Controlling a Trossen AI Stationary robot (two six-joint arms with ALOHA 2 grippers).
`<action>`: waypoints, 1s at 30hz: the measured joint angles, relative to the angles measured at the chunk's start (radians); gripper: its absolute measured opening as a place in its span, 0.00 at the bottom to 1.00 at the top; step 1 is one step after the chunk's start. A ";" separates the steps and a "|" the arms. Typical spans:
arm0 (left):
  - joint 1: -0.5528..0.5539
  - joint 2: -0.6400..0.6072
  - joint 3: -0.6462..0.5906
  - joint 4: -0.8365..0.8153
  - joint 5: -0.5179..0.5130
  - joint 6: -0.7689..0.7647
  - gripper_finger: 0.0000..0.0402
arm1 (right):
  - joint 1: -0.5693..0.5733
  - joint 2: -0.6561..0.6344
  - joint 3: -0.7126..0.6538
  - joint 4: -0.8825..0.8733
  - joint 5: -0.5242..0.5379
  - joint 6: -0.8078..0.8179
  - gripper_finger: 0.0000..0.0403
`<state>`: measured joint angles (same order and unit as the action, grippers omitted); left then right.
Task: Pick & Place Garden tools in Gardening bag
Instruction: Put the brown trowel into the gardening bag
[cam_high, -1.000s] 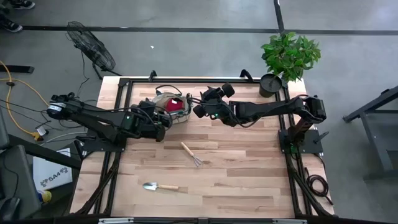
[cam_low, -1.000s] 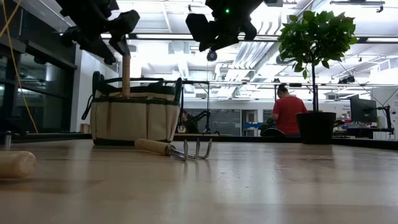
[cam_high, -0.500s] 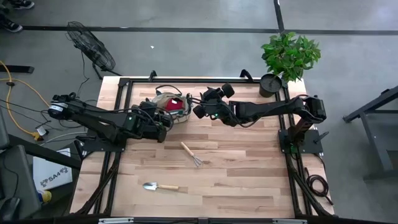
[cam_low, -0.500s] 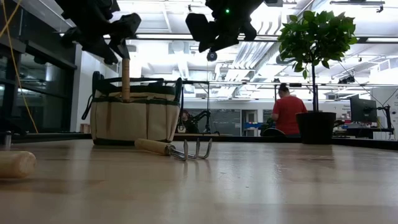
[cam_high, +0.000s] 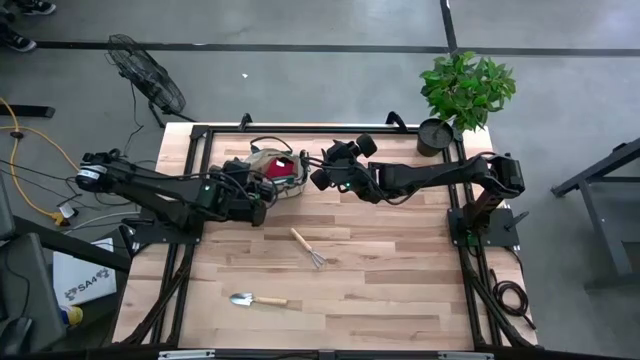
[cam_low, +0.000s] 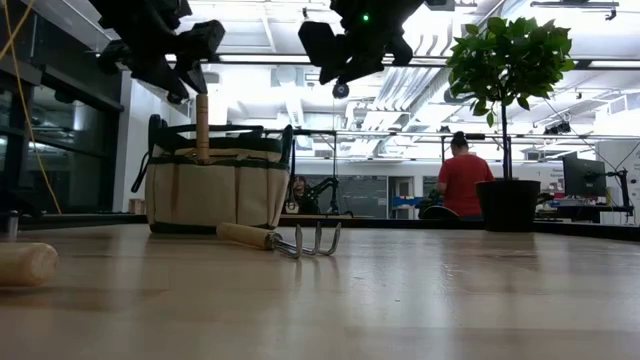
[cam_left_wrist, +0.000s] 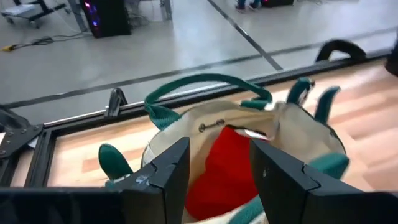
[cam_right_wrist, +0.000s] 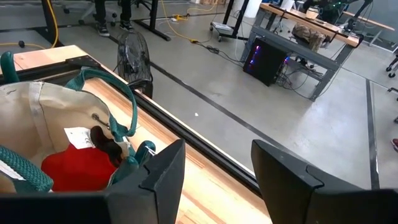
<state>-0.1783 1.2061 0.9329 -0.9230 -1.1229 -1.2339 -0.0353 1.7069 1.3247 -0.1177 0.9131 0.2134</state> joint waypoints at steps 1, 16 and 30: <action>-0.005 -0.009 0.000 0.000 0.012 0.015 0.40 | 0.000 0.000 0.000 0.000 0.000 0.000 0.44; -0.142 -0.131 -0.001 -0.006 0.196 0.361 0.02 | -0.004 0.000 0.000 -0.011 0.000 0.000 0.44; -0.155 -0.125 -0.333 0.577 0.355 0.744 0.00 | -0.004 0.000 0.000 -0.011 -0.030 0.000 0.44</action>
<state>-0.3336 1.0813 0.5997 -0.3456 -0.7677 -0.4901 -0.0395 1.7069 1.3247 -0.1282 0.8829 0.2138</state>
